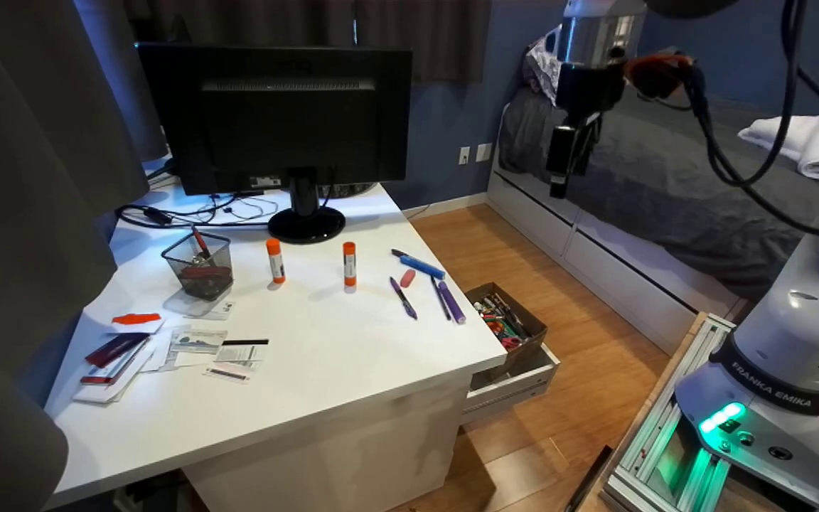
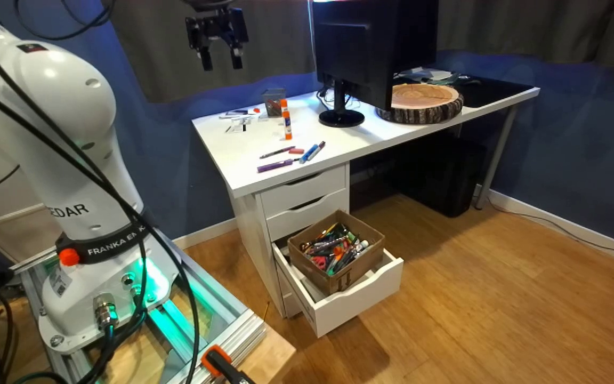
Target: Remove one black object from the brown box and put it on the desk
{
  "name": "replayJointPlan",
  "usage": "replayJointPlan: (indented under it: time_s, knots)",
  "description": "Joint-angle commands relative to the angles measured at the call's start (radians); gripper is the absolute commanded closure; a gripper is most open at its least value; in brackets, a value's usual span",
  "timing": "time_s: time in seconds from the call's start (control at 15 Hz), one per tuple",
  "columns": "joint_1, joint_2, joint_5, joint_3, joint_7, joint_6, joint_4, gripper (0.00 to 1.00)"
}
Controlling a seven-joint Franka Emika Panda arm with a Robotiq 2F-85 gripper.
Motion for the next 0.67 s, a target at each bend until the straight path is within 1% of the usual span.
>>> replayJointPlan:
  time_s: [0.0,0.13,0.33,0.53,0.6]
  knots:
    - [-0.027,0.058,0.007,-0.061,-0.039,0.103,-0.117,0.0]
    - [-0.057,0.109,-0.007,-0.093,-0.049,0.166,-0.165,0.0]
    - [-0.114,0.209,-0.035,-0.132,-0.054,0.263,-0.207,0.0]
    - [-0.163,0.321,-0.085,-0.163,-0.081,0.357,-0.203,0.0]
    - [-0.189,0.359,-0.144,-0.164,-0.078,0.381,-0.19,0.0]
